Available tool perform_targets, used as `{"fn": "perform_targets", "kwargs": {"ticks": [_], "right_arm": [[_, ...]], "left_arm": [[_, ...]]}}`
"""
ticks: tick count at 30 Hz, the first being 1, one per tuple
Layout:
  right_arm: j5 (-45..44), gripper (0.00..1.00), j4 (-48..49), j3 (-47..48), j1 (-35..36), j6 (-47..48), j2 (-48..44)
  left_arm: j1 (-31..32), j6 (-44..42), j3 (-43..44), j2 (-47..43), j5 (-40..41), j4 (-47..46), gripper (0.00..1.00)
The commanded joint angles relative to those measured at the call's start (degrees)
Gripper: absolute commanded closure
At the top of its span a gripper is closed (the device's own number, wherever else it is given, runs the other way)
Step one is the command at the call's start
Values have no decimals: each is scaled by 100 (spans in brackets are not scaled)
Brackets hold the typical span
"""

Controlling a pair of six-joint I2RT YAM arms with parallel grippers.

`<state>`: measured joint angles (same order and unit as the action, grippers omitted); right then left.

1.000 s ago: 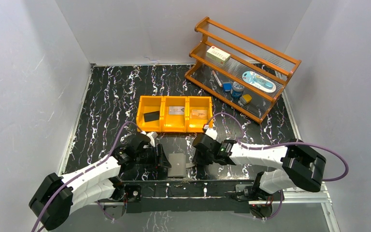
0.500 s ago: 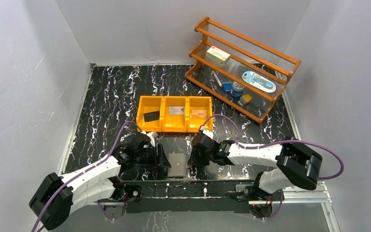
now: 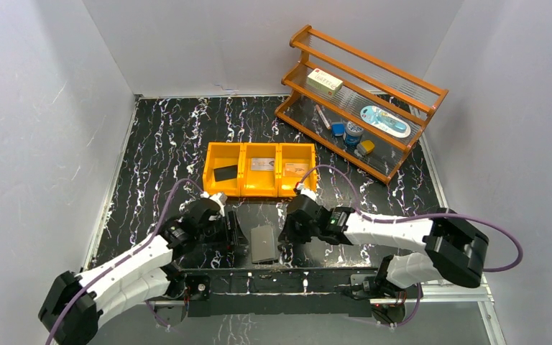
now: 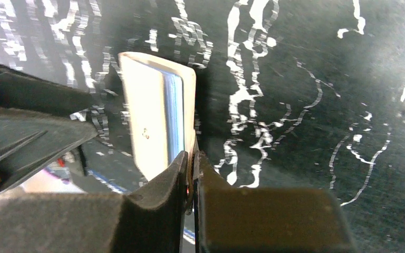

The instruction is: Take the credit cards out of the card holder

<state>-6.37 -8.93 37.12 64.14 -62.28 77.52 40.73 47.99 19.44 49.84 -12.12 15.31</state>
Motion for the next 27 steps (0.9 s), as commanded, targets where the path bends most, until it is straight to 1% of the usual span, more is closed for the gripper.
{"fn": "perform_targets", "kwargs": {"ticks": [1, 7, 9, 13, 15, 18, 22, 24, 27], "right_arm": [[34, 87, 420, 417, -25, 163, -429], [447, 87, 668, 979, -24, 338, -129], [619, 87, 781, 1152, -27, 384, 60], [899, 86, 1360, 1195, -26, 367, 347], [866, 86, 1242, 1253, -25, 313, 504], [816, 85, 1322, 1163, -31, 297, 565], [436, 85, 936, 938, -93, 199, 340], [309, 84, 880, 616, -189, 111, 47], [361, 82, 907, -22, -473, 9, -424]], "left_arm": [[7, -15, 492, -671, 886, 784, 42], [11, 54, 958, -1219, 1680, 1630, 38], [7, 106, 1021, -1361, 1806, 1741, 37], [7, 271, 1140, -1600, 2123, 2003, 36], [8, 288, 1156, -1667, 2152, 2019, 36], [12, 308, 1220, -1716, 2134, 2105, 36], [4, 147, 1122, -1672, 1863, 1824, 35], [10, 68, 1064, -1514, 1584, 1571, 35], [13, -17, 949, -1181, 1116, 1086, 35]]}}
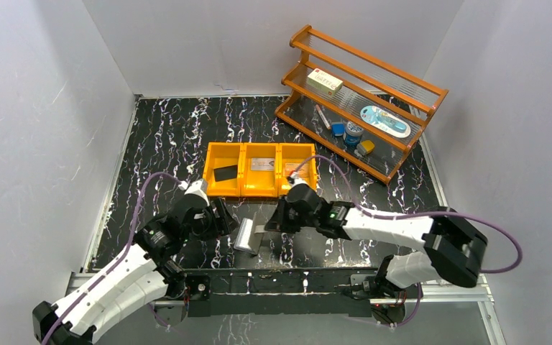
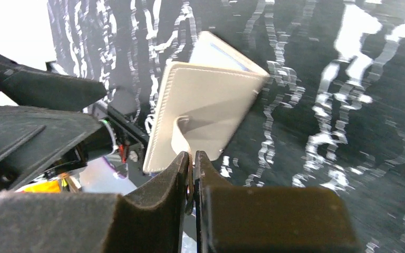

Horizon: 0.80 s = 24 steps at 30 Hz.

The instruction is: Take the credit cards out of the card holder

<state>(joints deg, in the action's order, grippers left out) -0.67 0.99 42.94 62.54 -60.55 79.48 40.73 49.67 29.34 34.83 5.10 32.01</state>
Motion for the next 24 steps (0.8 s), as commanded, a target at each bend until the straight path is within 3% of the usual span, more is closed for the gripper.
{"fn": "perform_targets", "kwargs": {"ticks": [1, 7, 12, 24], "right_arm": [[-149, 82, -94, -773, -471, -177, -786], [267, 79, 104, -1506, -935, -155, -1010], [-66, 79, -336, -1575, -1008, -364, -823], [-21, 78, -73, -1486, -1009, -316, -894]], "left_arm": [[12, -212, -80, 471, -770, -777, 35], [13, -456, -90, 1117, -1452, -1595, 35], [13, -648, 24, 1810, -2100, -2124, 36], [12, -730, 179, 2062, -2093, -2129, 37]]}}
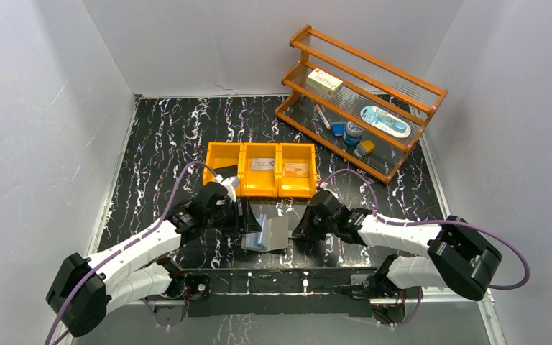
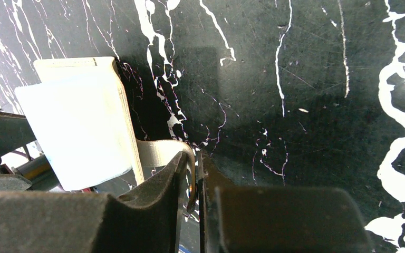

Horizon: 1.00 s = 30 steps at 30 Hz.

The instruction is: Take the credit cards out of the card holder

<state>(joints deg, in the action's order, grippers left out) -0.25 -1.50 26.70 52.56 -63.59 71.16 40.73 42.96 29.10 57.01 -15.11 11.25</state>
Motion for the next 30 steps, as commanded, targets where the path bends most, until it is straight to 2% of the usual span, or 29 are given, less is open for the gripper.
{"fn": "perform_targets", "kwargs": {"ticks": [1, 6, 16, 21, 28, 30], "right_arm": [[-69, 78, 183, 138, -16, -6, -25], [-44, 78, 200, 160, -10, -37, 128], [29, 78, 348, 130, -12, -70, 284], [39, 77, 372, 93, -21, -68, 288], [-232, 67, 104, 137, -17, -146, -45], [-364, 59, -70, 195, -17, -135, -234]], "left_arm": [[7, -48, 199, -196, -49, -60, 37], [14, -163, 295, -131, -309, -146, 37], [21, -124, 243, 609, -740, -410, 37], [61, -7, 188, 692, -1047, -980, 40], [404, 122, 220, 1322, -1345, -1868, 51], [465, 123, 250, 1529, -1383, -2015, 51]]}}
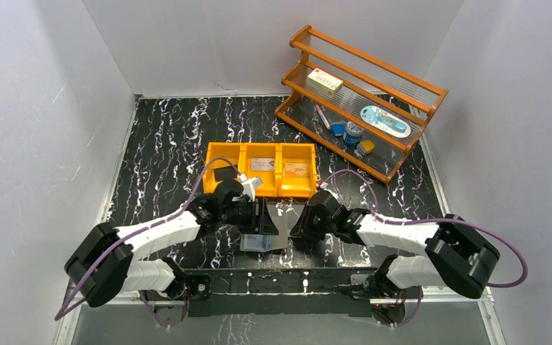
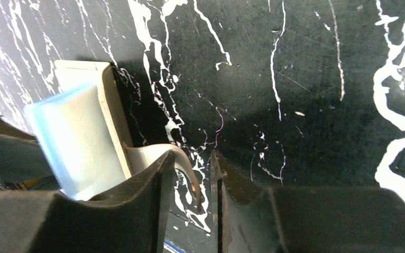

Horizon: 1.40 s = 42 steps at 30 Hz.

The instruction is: Take the credit cards out of the card holder

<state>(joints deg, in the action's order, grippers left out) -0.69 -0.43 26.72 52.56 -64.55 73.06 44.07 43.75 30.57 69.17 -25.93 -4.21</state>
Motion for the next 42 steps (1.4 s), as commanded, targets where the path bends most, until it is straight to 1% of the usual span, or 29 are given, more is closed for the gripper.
{"fn": "perform_targets", "kwargs": {"ticks": [1, 4, 7, 9, 13, 17, 22, 24, 26, 28, 29, 31, 32, 35, 36, 42], "right_arm": [[-389, 55, -271, 220, -17, -40, -529], [-567, 48, -592, 320, -25, -46, -901], [-698, 46, -799, 412, -33, -25, -1246], [-687, 48, -788, 459, -36, -14, -1437], [-291, 56, -229, 523, -36, 140, -1537], [69, 69, 135, 795, -35, 235, -1058], [756, 74, 580, 1217, -37, 337, 18], [756, 75, 484, 1346, -36, 342, 495], [694, 76, 329, 1141, -35, 252, 955], [670, 76, 286, 871, -35, 229, 1020], [607, 76, 243, 744, -36, 236, 967], [586, 75, 311, 615, -36, 274, 866], [669, 74, 451, 574, -37, 292, 851], [829, 71, 700, 563, -27, 256, 974], [864, 71, 762, 562, -28, 221, 1013], [920, 70, 846, 554, -20, 206, 1089]], "left_arm": [[150, 54, 118, 414, -314, -553, 51], [233, 139, 96, 641, -321, -879, 51], [322, 164, 102, 867, -243, -1001, 51], [396, 51, 159, 1011, -18, -762, 52], [463, -11, 40, 1122, 140, -557, 57], [488, 24, -163, 961, 190, -517, 60], [496, 21, -264, 649, 305, -342, 61], [498, 12, -259, 558, 343, -260, 61], [505, 9, -305, 90, 572, 47, 60], [498, -83, -280, -306, 884, 465, 58], [503, -145, -246, -555, 1206, 815, 56], [499, -223, -188, -777, 1610, 1168, 51], [500, -294, -111, -740, 1700, 1237, 50], [505, -428, 117, -289, 1602, 1306, 50], [496, -397, 158, -245, 1752, 1451, 50], [500, -345, 102, -405, 2164, 1649, 47]]}}
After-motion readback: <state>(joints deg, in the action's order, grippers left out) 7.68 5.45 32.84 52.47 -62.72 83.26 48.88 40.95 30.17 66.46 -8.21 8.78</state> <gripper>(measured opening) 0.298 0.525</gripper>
